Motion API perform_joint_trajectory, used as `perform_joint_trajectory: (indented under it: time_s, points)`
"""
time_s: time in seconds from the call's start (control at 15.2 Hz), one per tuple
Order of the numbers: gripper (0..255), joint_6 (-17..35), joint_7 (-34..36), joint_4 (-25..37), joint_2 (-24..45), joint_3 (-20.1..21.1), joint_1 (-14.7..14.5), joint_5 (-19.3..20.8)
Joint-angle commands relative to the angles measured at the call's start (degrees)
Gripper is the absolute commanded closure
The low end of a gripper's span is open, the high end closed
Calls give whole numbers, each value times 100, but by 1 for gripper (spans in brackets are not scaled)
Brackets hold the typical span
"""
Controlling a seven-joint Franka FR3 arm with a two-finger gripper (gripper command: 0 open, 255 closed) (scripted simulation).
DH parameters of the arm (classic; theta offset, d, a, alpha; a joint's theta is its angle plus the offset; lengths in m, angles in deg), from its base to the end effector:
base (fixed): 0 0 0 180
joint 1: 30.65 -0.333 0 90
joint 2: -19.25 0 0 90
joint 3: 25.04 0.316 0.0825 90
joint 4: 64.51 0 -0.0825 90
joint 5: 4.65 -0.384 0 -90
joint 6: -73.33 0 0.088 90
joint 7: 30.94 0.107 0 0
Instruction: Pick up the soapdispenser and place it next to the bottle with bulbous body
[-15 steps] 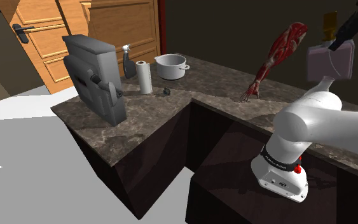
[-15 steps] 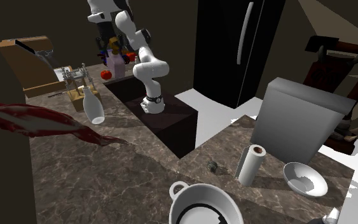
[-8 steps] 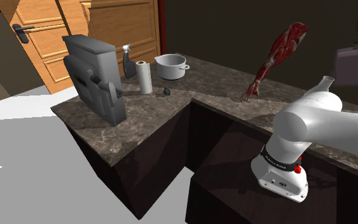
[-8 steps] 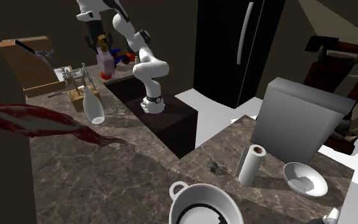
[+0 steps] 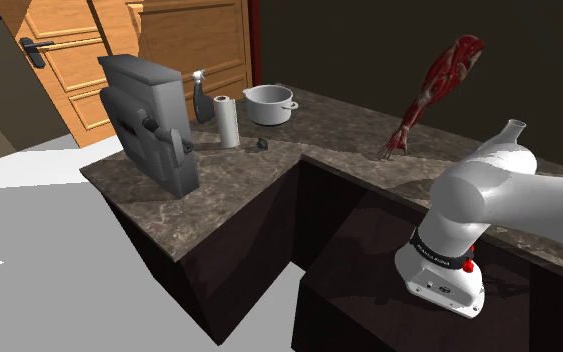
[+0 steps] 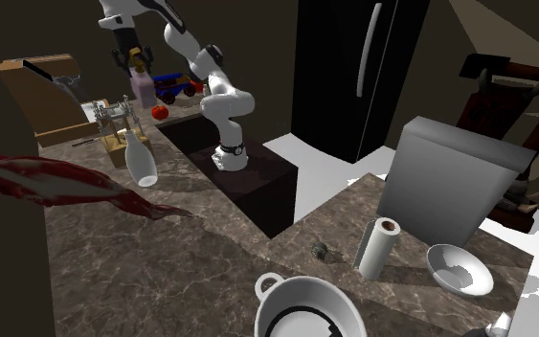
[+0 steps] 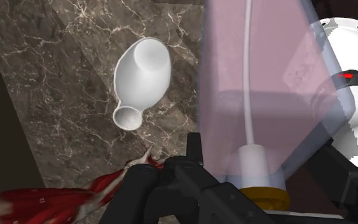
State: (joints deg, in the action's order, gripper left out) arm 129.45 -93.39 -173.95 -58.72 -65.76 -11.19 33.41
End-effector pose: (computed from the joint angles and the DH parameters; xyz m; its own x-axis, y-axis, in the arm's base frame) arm -0.2098 -0.3046 0.6444 0.9672 0.0137 0.2535 0.0166 -0.9998 -0.0094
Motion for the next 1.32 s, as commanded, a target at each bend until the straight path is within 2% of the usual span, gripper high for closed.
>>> perform_joint_trajectory:
  time_s: [0.0, 0.13, 1.25]
  points:
    - [255, -106, -328, 330, 29, -184, -95, 288]
    - [255, -224, -628, 682, 89, -312, -179, 508]
    - [255, 302, -587, -763, -961, -792, 277, 1086]
